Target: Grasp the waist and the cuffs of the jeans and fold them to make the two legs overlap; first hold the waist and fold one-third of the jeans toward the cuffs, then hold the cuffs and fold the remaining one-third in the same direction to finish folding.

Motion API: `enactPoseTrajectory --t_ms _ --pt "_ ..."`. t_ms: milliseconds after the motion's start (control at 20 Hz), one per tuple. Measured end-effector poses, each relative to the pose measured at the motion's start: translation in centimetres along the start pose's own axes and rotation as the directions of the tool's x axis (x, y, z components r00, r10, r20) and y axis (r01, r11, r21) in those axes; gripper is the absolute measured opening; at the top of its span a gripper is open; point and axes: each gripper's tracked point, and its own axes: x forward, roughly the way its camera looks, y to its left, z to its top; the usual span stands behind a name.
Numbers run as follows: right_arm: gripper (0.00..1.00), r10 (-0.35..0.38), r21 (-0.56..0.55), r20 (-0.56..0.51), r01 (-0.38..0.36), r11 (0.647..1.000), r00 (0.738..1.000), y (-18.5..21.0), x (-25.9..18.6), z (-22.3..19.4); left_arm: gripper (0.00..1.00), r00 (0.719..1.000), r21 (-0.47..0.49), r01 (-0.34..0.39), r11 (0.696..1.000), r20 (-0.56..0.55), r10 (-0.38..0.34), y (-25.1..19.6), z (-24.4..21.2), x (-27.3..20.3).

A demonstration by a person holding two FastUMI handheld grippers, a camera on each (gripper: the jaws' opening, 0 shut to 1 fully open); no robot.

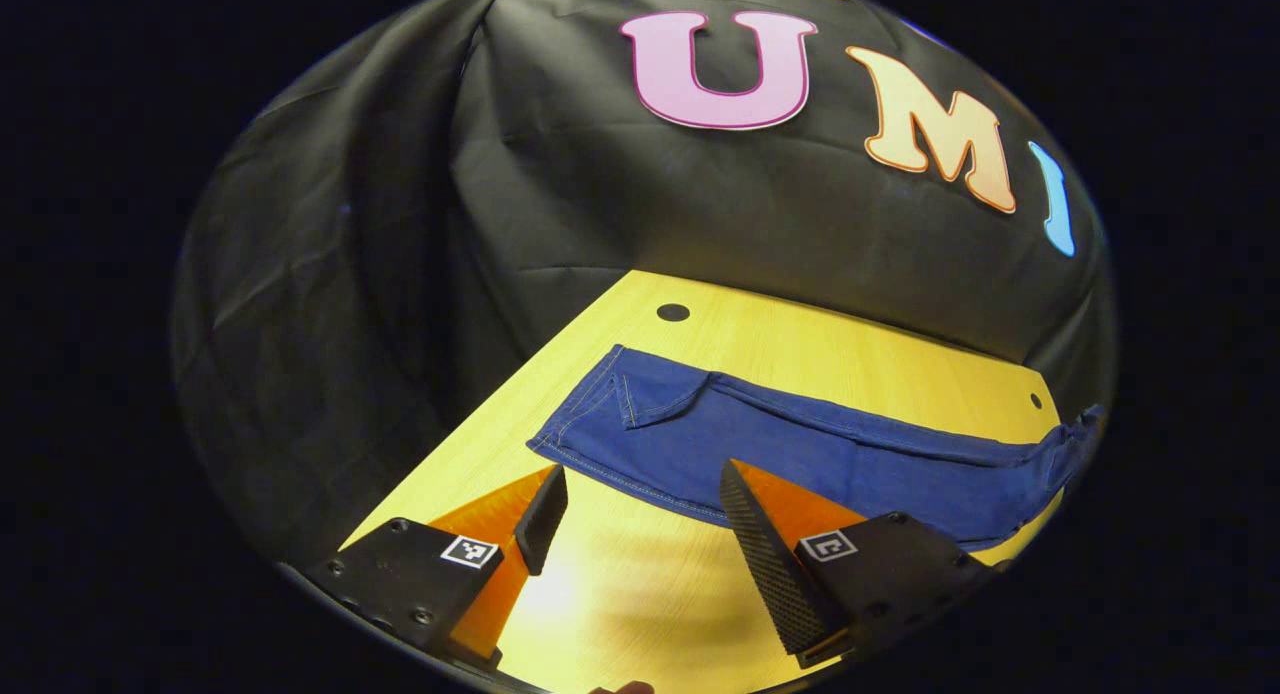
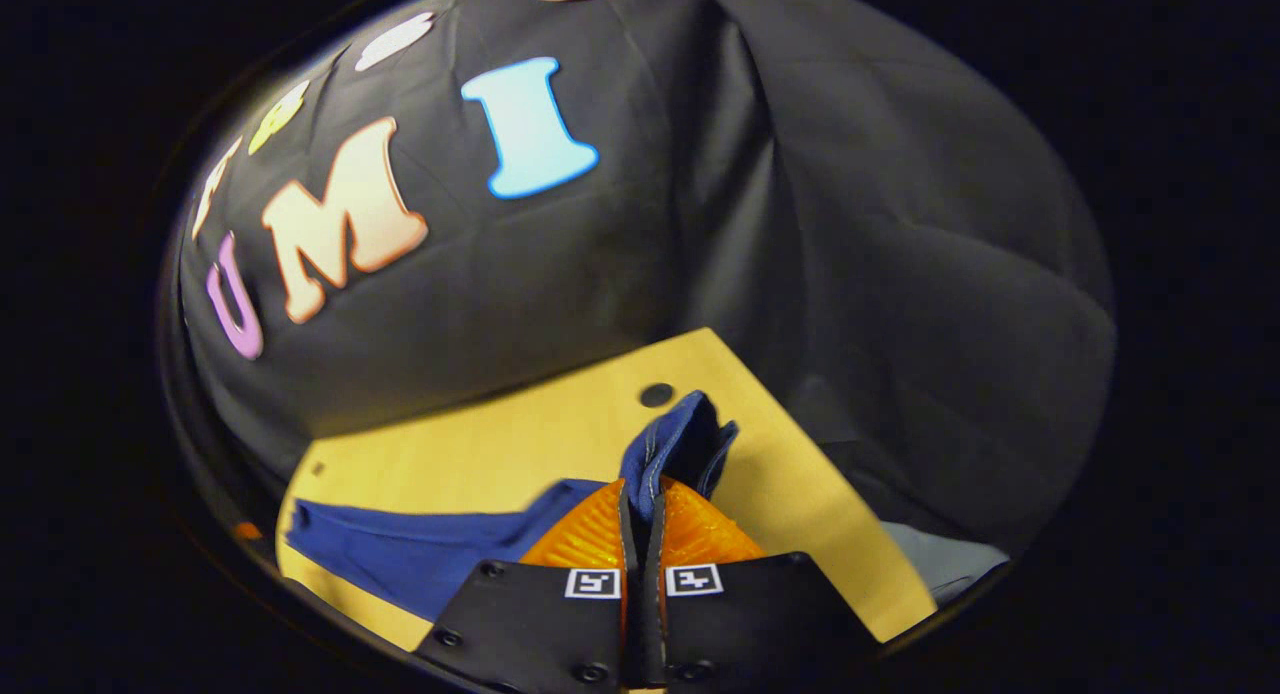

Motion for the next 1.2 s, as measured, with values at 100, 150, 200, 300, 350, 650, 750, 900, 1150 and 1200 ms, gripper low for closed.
enactPoseTrajectory --t_ms 100,150,200,300,350,650,750,900,1150,1200 --pt "0.03 0.1 0.031 0.033 -0.101 0.994 0.994 4.7 -0.5 0.9 0.94 1.0 -0.001 0.012 1.0 -0.011 -0.012 0.2 -0.3 0.1" --pt "0.03 0.158 0.039 0.037 -0.16 0.986 0.987 8.0 -1.1 0.7 0.94 1.0 0.004 0.014 1.0 -0.015 -0.014 0.2 -0.4 0.1" --pt "0.02 0.23 0.053 0.033 -0.231 0.971 0.973 11.7 -1.4 0.3 0.94 1.0 0.009 0.016 1.0 -0.018 -0.016 0.2 -0.4 0.0" --pt "0.03 0.4 0.103 0.006 -0.399 0.911 0.916 18.2 -2.2 -0.7 0.94 0.999 0.018 0.026 1.0 -0.021 -0.025 -0.1 -0.4 -0.2" --pt "0.02 0.479 0.134 -0.01 -0.474 0.87 0.878 21.2 -2.4 -1.5 0.94 0.999 0.018 0.03 0.999 -0.02 -0.029 -0.1 -0.3 -0.2" --pt "0.02 0.655 0.223 -0.169 -0.618 0.754 0.737 32.9 -1.3 -11.1 0.94 0.999 -0.002 0.039 0.999 -0.01 -0.039 0.1 -0.4 -0.3" --pt "0.02 0.654 0.232 -0.233 -0.612 0.756 0.72 35.3 -0.3 -15.5 0.94 0.999 -0.006 0.037 0.999 -0.016 -0.037 0.2 -0.4 -0.4" --pt "0.02 0.581 0.163 -0.338 -0.562 0.811 0.74 36.9 2.0 -22.6 0.94 1.0 -0.017 0.027 0.999 0.006 -0.027 0.2 0.1 -0.6" --pt "0.02 0.472 0.097 -0.442 -0.483 0.87 0.763 35.9 3.8 -30.7 0.93 0.999 -0.044 0.036 0.998 0.009 -0.036 0.6 0.1 -0.8" --pt "0.02 0.459 0.084 -0.442 -0.474 0.876 0.77 35.5 4.0 -30.9 0.93 0.999 -0.038 0.039 0.999 0.001 -0.039 0.5 -0.1 -0.8"
